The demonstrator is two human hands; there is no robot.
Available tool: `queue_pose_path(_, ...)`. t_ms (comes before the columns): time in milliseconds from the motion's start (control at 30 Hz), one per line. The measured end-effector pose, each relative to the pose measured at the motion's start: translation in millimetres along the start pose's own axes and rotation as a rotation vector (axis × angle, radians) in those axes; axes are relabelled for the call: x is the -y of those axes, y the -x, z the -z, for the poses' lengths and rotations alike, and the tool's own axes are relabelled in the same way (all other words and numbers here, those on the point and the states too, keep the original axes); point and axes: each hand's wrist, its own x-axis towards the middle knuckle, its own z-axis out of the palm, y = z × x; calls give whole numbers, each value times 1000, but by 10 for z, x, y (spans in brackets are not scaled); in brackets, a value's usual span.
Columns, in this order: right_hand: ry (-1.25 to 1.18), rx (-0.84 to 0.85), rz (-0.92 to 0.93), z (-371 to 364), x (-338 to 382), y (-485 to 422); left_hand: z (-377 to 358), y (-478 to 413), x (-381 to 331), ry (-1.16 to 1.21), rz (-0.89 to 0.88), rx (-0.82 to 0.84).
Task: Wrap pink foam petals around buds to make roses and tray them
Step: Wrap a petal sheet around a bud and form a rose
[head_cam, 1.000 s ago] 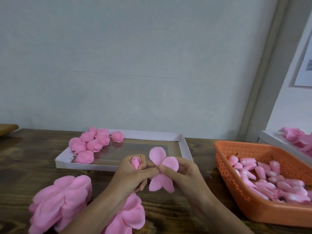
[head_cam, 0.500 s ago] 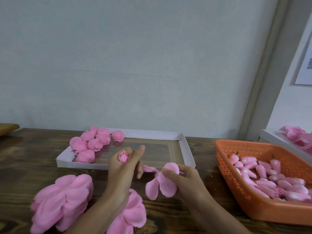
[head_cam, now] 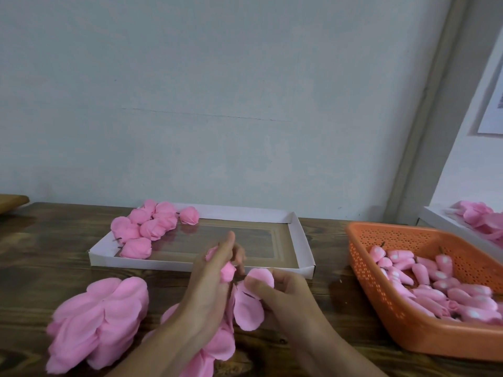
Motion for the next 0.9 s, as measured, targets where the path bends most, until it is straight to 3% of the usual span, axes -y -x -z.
queue_pose_path(300,28,20,62,-7,61,20,-69,78,-49,-31,26,29)
queue_pose_path(667,126,77,298,-5,75,13,-110,99,3,-42,35,-135)
queue_pose_path(900,103,114,428,-1,63,7,-162,140,4,-20,66,-126)
